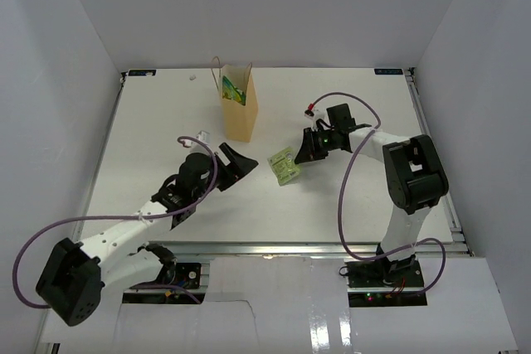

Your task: Place the snacks into the paper bag

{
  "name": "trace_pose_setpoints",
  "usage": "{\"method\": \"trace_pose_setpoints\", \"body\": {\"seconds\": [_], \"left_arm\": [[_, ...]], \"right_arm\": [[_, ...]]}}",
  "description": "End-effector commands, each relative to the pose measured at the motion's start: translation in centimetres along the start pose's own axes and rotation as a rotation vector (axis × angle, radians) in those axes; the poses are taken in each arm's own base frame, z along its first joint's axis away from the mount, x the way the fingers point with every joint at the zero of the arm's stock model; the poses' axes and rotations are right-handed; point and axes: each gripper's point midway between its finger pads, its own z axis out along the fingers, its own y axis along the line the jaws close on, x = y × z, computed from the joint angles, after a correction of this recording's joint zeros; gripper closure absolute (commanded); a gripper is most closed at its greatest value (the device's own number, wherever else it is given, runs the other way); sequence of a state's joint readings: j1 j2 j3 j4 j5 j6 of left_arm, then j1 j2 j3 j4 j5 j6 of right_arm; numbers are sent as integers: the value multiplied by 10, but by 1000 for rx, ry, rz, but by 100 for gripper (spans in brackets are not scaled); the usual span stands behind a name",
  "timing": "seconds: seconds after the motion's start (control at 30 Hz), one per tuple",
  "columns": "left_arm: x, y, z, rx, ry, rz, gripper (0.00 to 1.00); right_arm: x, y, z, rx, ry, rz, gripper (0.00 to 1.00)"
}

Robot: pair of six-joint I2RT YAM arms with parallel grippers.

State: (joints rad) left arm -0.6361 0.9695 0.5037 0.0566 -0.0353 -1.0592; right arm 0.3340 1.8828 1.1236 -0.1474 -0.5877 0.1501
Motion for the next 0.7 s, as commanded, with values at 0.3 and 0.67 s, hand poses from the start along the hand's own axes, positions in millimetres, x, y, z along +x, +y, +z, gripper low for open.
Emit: {"method": "trace_pose_setpoints", "body": {"seconds": [0.3, 0.67], "left_arm": [[20, -21, 39, 103, 119, 72, 9], [18, -28, 43, 158, 98, 71, 12]], "right_arm": [[-26, 104, -45, -404, -135, -174, 92], [-27, 132, -58, -562, -123, -69, 92]]}}
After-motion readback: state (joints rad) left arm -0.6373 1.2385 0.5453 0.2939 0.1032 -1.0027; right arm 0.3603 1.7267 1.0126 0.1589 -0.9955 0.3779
